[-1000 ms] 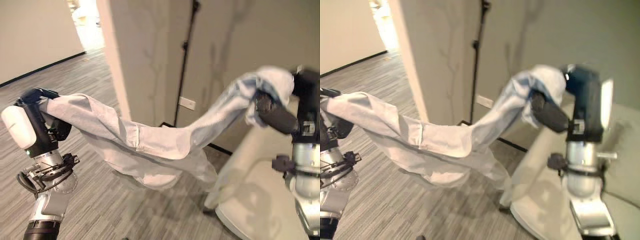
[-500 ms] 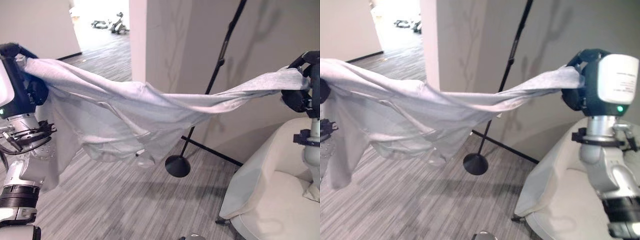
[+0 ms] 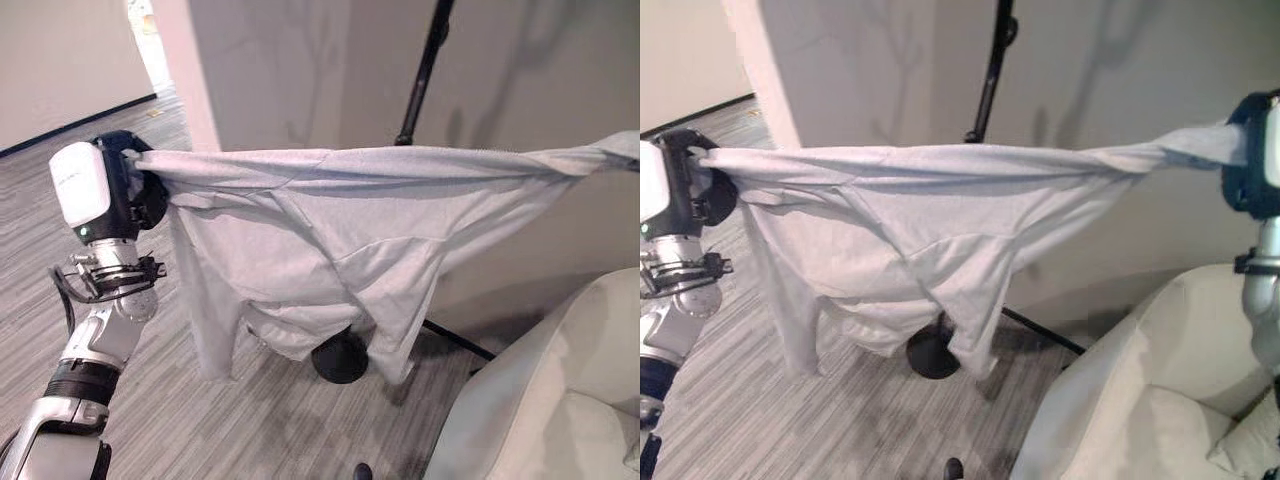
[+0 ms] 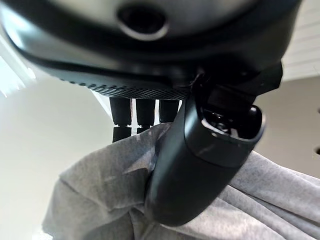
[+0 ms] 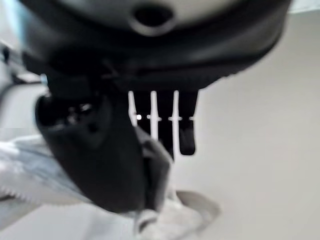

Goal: Hang the clothes on the sofa on the clothes rack.

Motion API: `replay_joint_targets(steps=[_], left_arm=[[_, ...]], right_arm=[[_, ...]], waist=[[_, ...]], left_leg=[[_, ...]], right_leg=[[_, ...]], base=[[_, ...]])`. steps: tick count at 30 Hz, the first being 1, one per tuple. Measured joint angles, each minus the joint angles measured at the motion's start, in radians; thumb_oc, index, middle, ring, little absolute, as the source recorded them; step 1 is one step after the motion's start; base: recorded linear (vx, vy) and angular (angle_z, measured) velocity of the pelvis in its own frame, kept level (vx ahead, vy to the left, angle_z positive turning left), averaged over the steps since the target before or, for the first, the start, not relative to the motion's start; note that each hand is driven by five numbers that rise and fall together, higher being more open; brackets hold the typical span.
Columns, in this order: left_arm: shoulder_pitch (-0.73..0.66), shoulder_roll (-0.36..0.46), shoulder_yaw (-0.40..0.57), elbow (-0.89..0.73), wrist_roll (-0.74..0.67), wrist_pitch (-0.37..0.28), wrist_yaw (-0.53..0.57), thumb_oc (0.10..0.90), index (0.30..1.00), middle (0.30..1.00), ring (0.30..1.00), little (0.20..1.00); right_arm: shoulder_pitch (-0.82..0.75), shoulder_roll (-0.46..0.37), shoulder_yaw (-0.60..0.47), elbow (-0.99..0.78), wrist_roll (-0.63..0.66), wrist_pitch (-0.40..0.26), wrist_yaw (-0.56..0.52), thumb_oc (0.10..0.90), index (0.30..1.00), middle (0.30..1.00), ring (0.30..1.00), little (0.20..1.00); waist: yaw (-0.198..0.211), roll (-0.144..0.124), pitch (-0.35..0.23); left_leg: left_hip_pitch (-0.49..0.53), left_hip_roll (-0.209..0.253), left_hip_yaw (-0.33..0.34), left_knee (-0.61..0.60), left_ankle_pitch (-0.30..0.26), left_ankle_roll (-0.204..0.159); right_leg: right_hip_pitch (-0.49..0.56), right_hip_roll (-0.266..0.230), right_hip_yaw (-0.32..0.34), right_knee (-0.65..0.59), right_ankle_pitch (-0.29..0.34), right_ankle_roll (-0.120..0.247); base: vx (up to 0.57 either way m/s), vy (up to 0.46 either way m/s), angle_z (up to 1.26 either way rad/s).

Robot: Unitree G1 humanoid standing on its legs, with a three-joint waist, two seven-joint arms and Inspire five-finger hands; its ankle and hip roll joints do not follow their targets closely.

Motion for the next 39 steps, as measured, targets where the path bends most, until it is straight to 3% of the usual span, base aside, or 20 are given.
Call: replay_joint_targets(steps=[1,5,6,8,9,10,13,15,16,17,21,22,23,24,25,28,34,36,38,39], left_arm=[[-0.034,0.013,-0.016,0.022,0.000,-0.003,-0.007,0.400,0.300,0.300,0.300,0.300],[-0.199,0.117,-0.113,0.109,-0.019,0.000,-0.024,0.400,0.300,0.300,0.300,0.300],[-0.221,0.156,-0.117,0.107,-0.019,-0.001,-0.023,0.400,0.300,0.300,0.300,0.300],[-0.255,0.164,-0.131,0.108,-0.019,-0.001,-0.023,0.400,0.300,0.300,0.300,0.300],[-0.322,0.179,-0.164,0.112,-0.019,-0.002,-0.022,0.400,0.300,0.300,0.300,0.300],[-0.392,0.180,-0.223,0.138,-0.019,-0.001,-0.020,0.400,0.300,0.300,0.300,0.300],[-0.404,0.193,-0.280,0.182,-0.021,-0.002,-0.013,0.400,0.300,0.300,0.300,0.300],[-0.376,0.191,-0.329,0.247,-0.020,-0.009,-0.019,0.400,0.300,0.300,0.300,0.300],[-0.325,0.180,-0.321,0.178,-0.021,-0.020,0.016,0.400,0.300,0.300,0.300,0.300],[-0.277,0.174,-0.309,0.112,-0.019,-0.050,0.021,0.400,0.300,0.300,0.300,0.300],[-0.235,0.047,-0.279,0.102,-0.016,-0.078,0.006,0.400,0.300,0.300,0.300,0.300],[-0.217,0.030,-0.254,0.099,-0.018,-0.079,-0.017,0.400,0.300,0.300,0.300,0.300],[-0.199,0.020,-0.239,0.101,-0.019,-0.079,-0.041,0.400,0.300,0.300,0.300,0.300],[-0.135,-0.037,-0.188,0.101,-0.031,-0.079,-0.034,0.400,0.300,0.300,0.300,0.300],[-0.109,-0.052,-0.175,0.097,-0.041,-0.080,-0.029,0.400,0.300,0.300,0.300,0.300],[-0.076,-0.093,-0.148,0.080,-0.061,-0.088,-0.045,0.400,0.300,0.300,0.300,0.300],[0.102,-0.225,-0.101,0.063,-0.158,-0.075,-0.112,0.400,0.300,0.300,0.300,0.300],[0.220,-0.322,-0.084,0.108,-0.229,-0.025,-0.172,0.400,0.300,0.300,0.300,0.300],[0.372,-0.494,-0.078,0.132,-0.301,-0.031,-0.201,0.400,0.300,0.300,0.300,0.300],[0.408,-0.555,-0.093,0.141,-0.337,-0.033,-0.218,0.496,0.444,0.444,0.444,0.444]], right_arm=[[-0.024,-0.001,0.016,0.028,0.010,0.000,0.002,0.400,0.300,0.300,0.300,0.300],[-0.093,-0.002,0.132,0.105,0.048,-0.015,-0.017,0.400,0.300,0.300,0.300,0.300],[-0.129,-0.002,0.157,0.101,0.065,-0.018,-0.017,0.400,0.300,0.300,0.300,0.300],[-0.140,-0.002,0.170,0.120,0.088,-0.019,-0.017,0.400,0.300,0.300,0.300,0.300],[-0.174,-0.004,0.208,0.155,0.130,-0.015,-0.008,0.400,0.300,0.300,0.300,0.300],[-0.254,-0.004,0.254,0.210,0.157,-0.015,0.002,0.400,0.300,0.300,0.300,0.300],[-0.307,-0.004,0.333,0.260,0.171,-0.019,0.006,0.400,0.300,0.300,0.300,0.300],[-0.305,0.033,0.382,0.259,0.172,-0.042,0.036,0.400,0.300,0.300,0.300,0.300],[-0.276,0.022,0.389,0.276,0.175,-0.040,0.052,0.400,0.300,0.300,0.300,0.300],[-0.240,0.028,0.385,0.301,0.183,-0.037,0.070,0.400,0.300,0.300,0.300,0.300],[-0.193,0.092,0.385,0.341,0.185,-0.036,0.118,0.400,0.300,0.300,0.300,0.300],[-0.163,0.109,0.370,0.334,0.186,-0.036,0.124,0.400,0.300,0.300,0.300,0.300],[-0.139,0.135,0.365,0.334,0.184,-0.037,0.140,0.400,0.300,0.300,0.300,0.300],[-0.056,0.198,0.312,0.311,0.186,-0.034,0.152,0.400,0.300,0.300,0.300,0.300],[-0.028,0.192,0.321,0.306,0.185,-0.033,0.168,0.400,0.300,0.300,0.300,0.300],[0.041,0.224,0.308,0.267,0.185,-0.011,0.192,0.400,0.300,0.300,0.300,0.300],[0.202,0.340,0.243,0.089,0.141,0.000,0.213,0.400,0.300,0.300,0.300,0.300],[0.260,0.437,0.232,0.054,0.117,-0.004,0.213,0.400,0.300,0.300,0.300,0.300],[0.307,0.615,0.226,0.028,0.114,0.001,0.188,0.400,0.300,0.300,0.300,0.300],[0.313,0.644,0.269,0.008,0.106,-0.001,0.198,0.400,0.300,0.300,0.300,0.300]], waist=[[-0.003,-0.014,0.003],[-0.027,-0.033,-0.004],[-0.031,-0.040,-0.005],[-0.026,-0.052,-0.001],[-0.021,-0.113,0.011],[0.007,-0.118,0.024],[0.023,-0.086,0.036],[0.053,-0.047,0.034],[0.040,-0.015,0.028],[0.039,-0.032,0.019],[0.051,0.024,-0.002],[0.052,0.023,-0.011],[0.049,-0.017,-0.009],[0.069,-0.031,-0.019],[0.065,0.008,-0.043],[0.053,0.018,-0.050],[0.034,0.006,-0.048],[0.019,-0.011,-0.038],[-0.005,-0.033,-0.039],[-0.004,-0.031,-0.037]], left_leg=[[-0.026,0.002,0.000,0.045,0.008,0.002],[-0.038,0.039,-0.051,0.143,0.194,-0.012],[-0.077,0.041,-0.062,0.241,0.142,-0.003],[-0.109,0.002,-0.090,0.260,0.059,0.027],[-0.237,-0.151,-0.150,0.269,-0.119,0.077],[-0.387,-0.256,-0.169,0.148,-0.181,0.160],[-0.591,-0.284,-0.121,-0.045,-0.096,0.106],[-0.529,-0.245,-0.072,0.027,-0.070,0.190],[-0.431,-0.249,-0.090,-0.059,0.096,0.224],[-0.380,-0.293,-0.086,-0.132,0.114,0.245],[-0.328,-0.312,-0.086,-0.239,0.128,0.243],[-0.331,-0.312,-0.071,-0.238,0.103,0.209],[-0.335,-0.320,-0.026,-0.231,0.065,0.159],[-0.348,-0.300,-0.023,-0.033,0.014,0.247],[-0.307,-0.270,-0.048,-0.076,-0.018,0.215],[-0.258,-0.269,-0.044,-0.213,0.057,0.213],[-0.251,-0.261,-0.037,-0.237,0.076,0.211],[-0.251,-0.250,-0.031,-0.237,0.079,0.208],[-0.248,-0.249,-0.029,-0.237,0.081,0.205],[-0.248,-0.246,-0.028,-0.237,0.081,0.205]], right_leg=[[0.006,0.005,0.008,-0.003,-0.011,-0.014],[0.059,0.055,-0.041,0.015,-0.044,-0.058],[0.090,0.052,-0.029,0.011,-0.067,-0.092],[0.102,0.039,-0.018,0.010,-0.081,-0.110],[0.118,-0.023,0.038,-0.019,-0.126,-0.099],[0.123,-0.038,0.042,-0.038,-0.123,-0.079],[0.170,-0.031,0.031,-0.067,-0.152,-0.043],[0.231,-0.033,0.099,-0.063,-0.167,0.022],[0.280,-0.035,0.104,-0.033,-0.222,0.078],[0.262,-0.064,0.118,-0.021,-0.245,0.100],[0.199,-0.043,0.121,0.026,-0.249,0.088],[0.201,-0.044,0.122,0.017,-0.242,0.075],[0.202,-0.080,0.123,-0.008,-0.223,0.047],[0.202,-0.112,0.130,-0.015,-0.200,0.062],[0.208,-0.081,0.129,-0.021,-0.194,0.073],[0.190,-0.082,0.123,-0.022,-0.190,0.085],[0.184,-0.076,0.142,-0.039,-0.182,0.094],[0.189,-0.067,0.144,-0.065,-0.168,0.086],[0.199,-0.061,0.144,-0.082,-0.157,0.083],[0.198,-0.060,0.144,-0.082,-0.155,0.081]], base=[[0.29,-0.325,-0.13],[0.21,-0.232,-0.14],[0.13,-0.117,-0.18],[0.14,-0.142,0.06],[0.06,-0.057,0.15],[0.00,0.000,0.00],[0.10,0.042,-0.21],[0.10,0.045,-0.70],[0.09,0.053,-0.12],[0.08,0.051,0.30],[0.04,0.016,0.25],[0.01,0.011,0.17],[0.02,0.015,-0.13],[0.01,0.011,-0.12],[0.02,0.008,-0.06],[0.02,0.005,0.05],[0.02,-0.001,-0.08],[0.04,-0.006,-0.15],[0.03,-0.003,-0.09],[0.00,0.000,0.00]])
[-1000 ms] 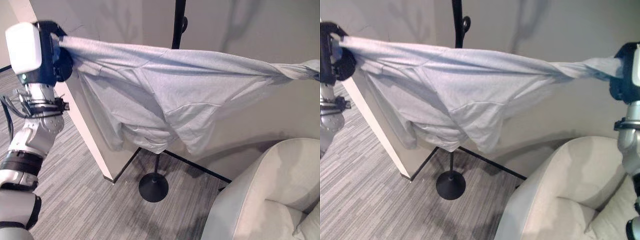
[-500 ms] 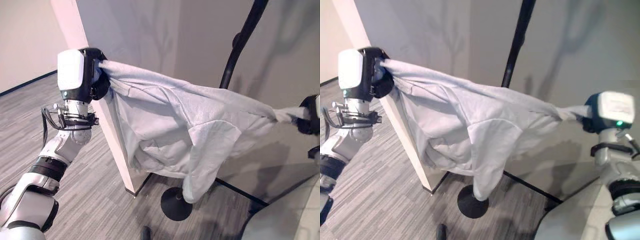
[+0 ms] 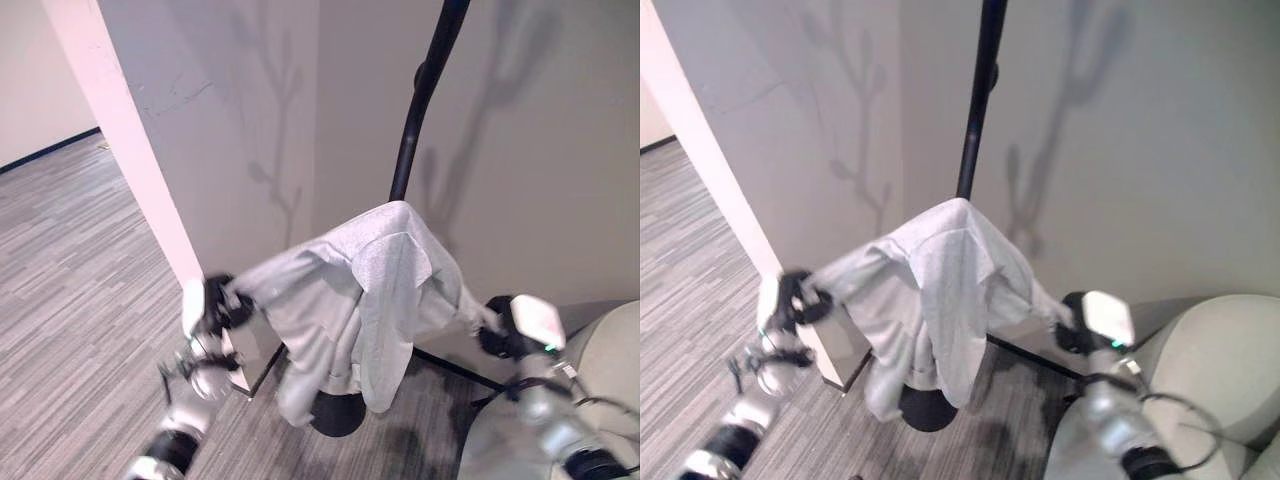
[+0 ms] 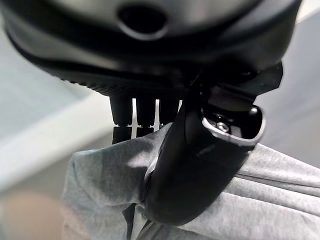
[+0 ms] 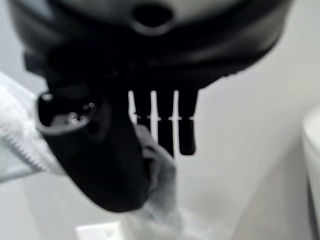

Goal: Hang the clothes on the sofa on the clothes rack.

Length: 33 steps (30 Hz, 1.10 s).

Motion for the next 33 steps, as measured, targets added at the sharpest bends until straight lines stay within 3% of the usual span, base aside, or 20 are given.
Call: replay_joint_targets(steps=[1,2,5,11,17,18,19,25,33], left_arm=[[0.067,-0.108,-0.006,-0.001,-0.069,-0.008,-0.008,0.761,0.841,0.841,0.841,0.841],[0.092,-0.138,-0.007,0.000,-0.104,-0.013,-0.009,0.800,0.900,0.900,0.900,0.900],[0.116,-0.145,-0.018,0.027,-0.229,-0.015,-0.030,0.800,0.900,0.900,0.900,0.900],[0.116,-0.102,0.078,0.033,-0.418,-0.031,-0.048,0.800,0.900,0.900,0.900,0.900],[0.151,-0.096,0.159,0.042,-0.511,-0.043,-0.053,0.800,0.900,0.900,0.900,0.900],[0.173,-0.095,0.173,0.047,-0.511,-0.044,-0.067,0.800,0.900,0.900,0.900,0.900],[0.186,-0.091,0.173,0.064,-0.511,-0.044,-0.070,0.800,0.900,0.900,0.900,0.900],[0.239,-0.094,0.179,0.248,-0.547,-0.052,-0.128,0.800,0.900,0.900,0.900,0.900],[0.269,-0.117,0.273,0.421,-0.595,-0.052,-0.185,0.800,0.900,0.900,0.900,0.900]], right_arm=[[0.017,0.069,0.055,-0.060,-0.013,0.001,0.012,0.400,0.300,0.300,0.300,0.300],[0.022,0.098,0.069,-0.080,-0.027,-0.003,0.014,0.400,0.300,0.300,0.300,0.300],[0.024,0.163,0.094,-0.104,-0.029,-0.012,0.022,0.400,0.300,0.300,0.300,0.300],[0.023,0.161,0.105,-0.110,0.004,-0.021,0.022,0.400,0.300,0.300,0.300,0.300],[0.025,0.163,0.125,-0.107,0.055,-0.022,0.030,0.400,0.300,0.300,0.300,0.300],[0.027,0.163,0.123,-0.107,0.064,-0.022,0.034,0.499,0.448,0.448,0.448,0.448],[0.031,0.163,0.121,-0.107,0.073,-0.022,0.035,0.800,0.900,0.900,0.900,0.900],[0.083,0.164,0.115,-0.093,0.125,-0.048,0.047,0.800,0.900,0.900,0.900,0.900],[0.162,0.166,0.050,-0.057,0.240,-0.094,0.083,0.800,0.900,0.900,0.900,0.900]], waist=[[0.004,0.005,0.003],[0.007,0.008,0.004],[0.028,0.021,0.002],[0.056,0.025,0.002],[0.064,0.027,0.001],[0.064,0.027,0.000],[0.064,0.027,-0.001],[0.080,0.029,-0.009],[0.085,0.027,-0.026]], left_leg=[[0.001,0.005,-0.001,0.000,0.000,0.000],[0.001,0.008,-0.001,0.000,0.000,0.000],[0.001,0.015,-0.007,0.000,0.002,-0.003],[0.001,0.024,-0.018,-0.001,0.007,-0.011],[0.001,0.022,-0.022,-0.001,0.008,-0.011],[0.001,0.022,-0.025,-0.001,0.008,-0.011],[0.001,0.022,-0.028,0.000,0.009,-0.012],[0.002,0.023,-0.034,0.000,0.010,-0.012],[-0.002,0.028,-0.043,-0.005,0.006,-0.012]], right_leg=[[0.001,0.005,-0.001,0.000,0.000,-0.001],[0.001,0.008,-0.001,0.000,0.001,-0.001],[0.004,0.017,-0.005,0.000,0.001,-0.001],[0.011,0.022,-0.019,0.000,0.001,-0.002],[0.015,0.022,-0.027,0.000,0.001,-0.003],[0.016,0.021,-0.027,0.000,0.001,-0.003],[0.016,0.021,-0.028,0.000,0.002,-0.003],[0.018,0.024,-0.032,0.000,0.001,-0.003],[0.017,0.028,-0.038,0.000,0.002,-0.019]], base=[[0.00,0.000,0.00],[0.01,0.015,0.04],[-0.01,0.015,0.04],[-0.01,0.013,0.06],[0.00,0.015,0.03],[0.00,0.000,0.00],[0.00,0.000,0.00],[-0.01,0.015,0.01],[-0.01,0.009,0.02]])
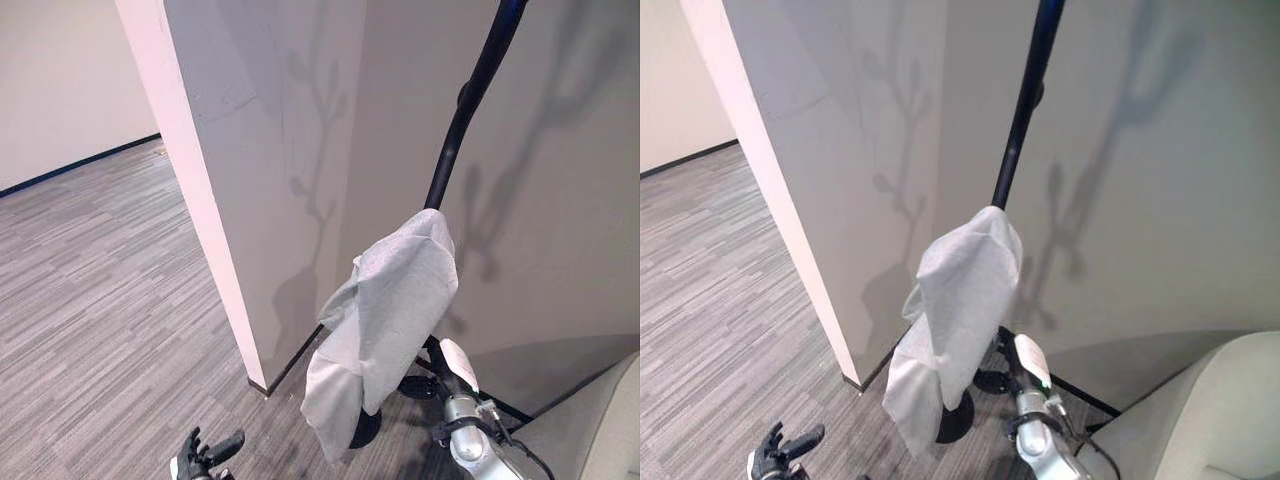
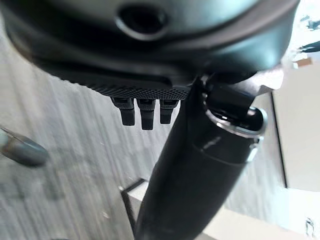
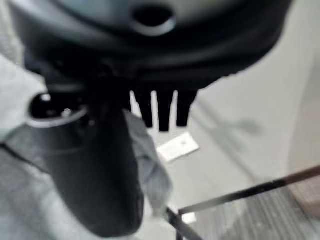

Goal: Hang the clothes on the sofa on the clothes rack.

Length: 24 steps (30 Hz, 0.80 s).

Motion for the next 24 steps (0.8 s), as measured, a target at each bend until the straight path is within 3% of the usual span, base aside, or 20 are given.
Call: replay_joint_targets(steps=[5,8,12,16,20,21,23,24], left_arm=[[0.004,0.002,0.111,0.144,-0.031,0.002,-0.041,0.800,0.900,0.900,0.900,0.900],[0.018,0.003,0.118,0.169,-0.031,0.013,-0.041,0.800,0.900,0.900,0.900,0.900],[0.026,0.000,0.104,0.166,-0.038,0.014,-0.060,0.800,0.900,0.900,0.900,0.900],[0.013,0.004,0.048,0.166,-0.068,0.014,-0.065,0.800,0.900,0.900,0.900,0.900],[-0.010,0.009,0.003,0.168,-0.071,0.022,-0.082,0.800,0.900,0.900,0.900,0.900],[-0.012,0.006,-0.010,0.167,-0.071,0.022,-0.085,0.800,0.900,0.900,0.900,0.900],[-0.014,-0.001,-0.027,0.167,-0.071,0.021,-0.091,0.800,0.900,0.900,0.900,0.900],[-0.010,-0.003,-0.048,0.167,-0.070,0.021,-0.104,0.800,0.900,0.900,0.900,0.900]], right_arm=[[0.110,0.010,-0.118,-0.007,0.194,-0.065,0.059,0.800,0.900,0.900,0.900,0.900],[0.131,0.011,-0.144,-0.007,0.213,-0.070,0.063,0.800,0.900,0.900,0.900,0.900],[0.155,0.072,-0.193,0.005,0.275,-0.087,0.061,0.800,0.900,0.900,0.900,0.900],[0.137,0.244,-0.253,0.197,0.532,-0.166,0.079,0.800,0.900,0.900,0.900,0.900],[0.114,0.403,-0.333,0.397,0.956,-0.167,0.142,0.800,0.900,0.900,0.900,0.900],[0.147,0.415,-0.319,0.402,1.067,-0.153,0.169,0.800,0.900,0.900,0.900,0.900],[0.184,0.403,-0.292,0.403,1.146,-0.133,0.194,0.800,0.900,0.900,0.900,0.900],[0.198,0.347,-0.247,0.408,1.156,-0.133,0.254,0.800,0.900,0.900,0.900,0.900]], waist=[[-0.004,-0.008,-0.012],[-0.017,-0.012,-0.014],[-0.024,-0.025,-0.025],[-0.029,-0.038,-0.043],[-0.026,-0.030,-0.044],[-0.027,-0.020,-0.042],[-0.034,-0.007,-0.033],[-0.044,-0.001,-0.023]], left_leg=[[-0.001,0.006,0.025,0.000,-0.003,-0.002],[-0.001,0.006,0.027,0.000,-0.003,-0.001],[0.001,0.009,0.041,0.000,-0.006,0.000],[0.003,0.013,0.052,0.000,-0.011,-0.006],[0.003,0.012,0.054,0.000,-0.014,-0.008],[0.003,0.009,0.056,0.000,-0.016,-0.005],[0.004,0.003,0.065,0.001,-0.016,-0.004],[0.004,0.000,0.076,0.004,-0.012,0.000]], right_leg=[[-0.011,-0.003,0.014,0.000,0.000,-0.001],[-0.014,-0.003,0.019,0.000,0.001,0.000],[-0.018,-0.003,0.036,0.000,0.001,0.000],[-0.021,-0.001,0.042,0.000,0.001,0.000],[-0.023,-0.003,0.047,0.001,0.001,0.000],[-0.025,-0.007,0.051,0.001,0.000,0.001],[-0.029,-0.010,0.059,0.000,0.001,0.004],[-0.032,-0.015,0.065,0.001,0.005,0.010]], base=[[-0.01,0.012,-0.10],[-0.01,0.018,-0.08],[0.00,0.016,-0.10],[0.00,0.017,-0.06],[0.00,0.003,-0.02],[0.00,0.012,-0.09],[-0.01,0.008,-0.15],[0.00,0.002,-0.16]])
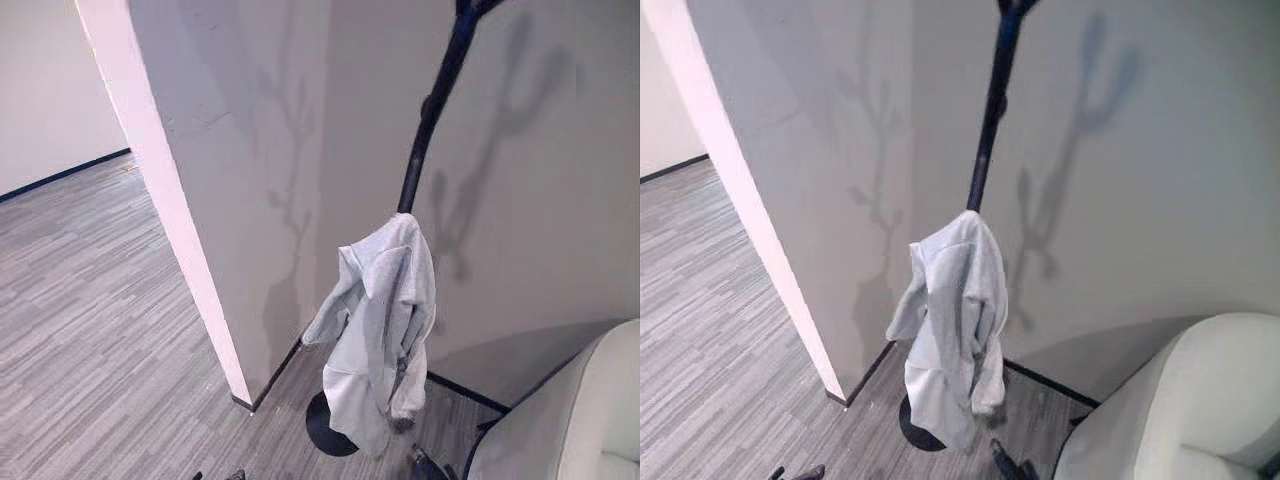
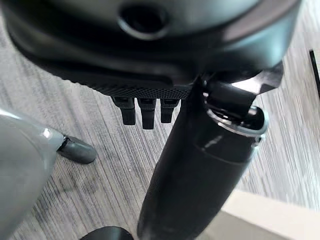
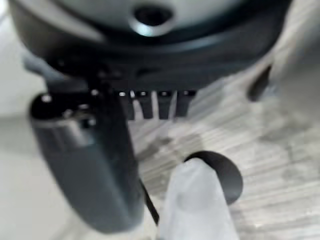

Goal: Hang the clothes on the sofa on the clothes rack.

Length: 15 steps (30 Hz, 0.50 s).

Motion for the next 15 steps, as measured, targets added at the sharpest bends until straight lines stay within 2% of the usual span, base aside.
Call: replay_joint_targets(steps=[1,3,4,6,8,12,15], left_arm=[[0.003,0.010,-0.016,0.001,0.001,0.000,-0.024,0.800,0.900,0.900,0.900,0.900],[-0.003,0.026,-0.043,0.008,0.001,0.000,-0.062,0.800,0.900,0.900,0.900,0.900],[-0.011,0.042,-0.061,0.029,0.004,0.000,-0.088,0.800,0.900,0.900,0.900,0.900],[-0.032,0.047,-0.053,0.065,0.004,0.012,-0.110,0.800,0.900,0.900,0.900,0.900],[-0.040,0.048,-0.051,0.069,0.003,0.017,-0.111,0.800,0.900,0.900,0.900,0.900],[-0.045,0.029,-0.053,0.081,0.002,0.024,-0.113,0.800,0.900,0.900,0.900,0.900],[-0.043,0.030,-0.055,0.082,0.002,0.025,-0.115,0.800,0.900,0.900,0.900,0.900]], right_arm=[[0.000,-0.082,0.041,0.010,-0.001,0.012,0.062,0.800,0.900,0.900,0.900,0.900],[-0.055,-0.156,0.040,0.046,0.005,0.023,0.131,0.800,0.900,0.900,0.900,0.900],[-0.129,-0.163,0.011,0.164,0.026,0.029,0.169,0.800,0.900,0.900,0.900,0.900],[-0.225,-0.125,-0.103,0.369,0.086,0.037,0.187,0.800,0.900,0.900,0.900,0.900],[-0.216,-0.094,-0.123,0.384,0.127,0.077,0.191,0.800,0.900,0.900,0.900,0.900],[-0.192,0.030,-0.227,0.453,0.320,0.147,0.206,0.800,0.900,0.900,0.900,0.900],[-0.192,0.023,-0.271,0.450,0.393,0.136,0.201,0.800,0.900,0.900,0.900,0.900]], waist=[[-0.010,-0.004,0.001],[-0.009,-0.015,-0.001],[-0.008,-0.019,-0.001],[0.007,-0.034,-0.014],[0.026,-0.040,-0.017],[0.017,-0.021,-0.015],[0.005,-0.009,-0.011]], left_leg=[[0.002,-0.003,0.005,-0.001,-0.003,0.003],[0.002,0.000,0.004,-0.004,-0.007,0.000],[0.002,0.002,0.002,-0.002,-0.007,0.000],[0.007,0.002,-0.002,-0.001,-0.008,-0.002],[0.004,0.001,-0.009,-0.001,-0.010,-0.003],[0.004,-0.007,-0.024,0.000,-0.006,0.001],[0.004,-0.012,-0.024,0.000,-0.006,0.002]], right_leg=[[0.000,-0.004,0.002,0.000,-0.001,0.004],[0.001,-0.003,0.001,0.000,-0.001,0.004],[0.002,-0.004,-0.001,-0.001,-0.001,0.004],[0.011,-0.001,-0.007,0.000,-0.004,0.005],[0.011,-0.002,-0.013,0.000,-0.009,0.000],[0.017,-0.005,-0.027,0.000,-0.014,-0.001],[0.017,-0.007,-0.027,0.000,-0.013,-0.001]], base=[[0.02,0.001,-0.12],[0.05,0.002,0.00],[0.06,0.001,0.06],[0.04,0.000,0.10],[0.04,0.007,0.11],[0.02,0.013,0.09],[0.00,0.000,0.00]])
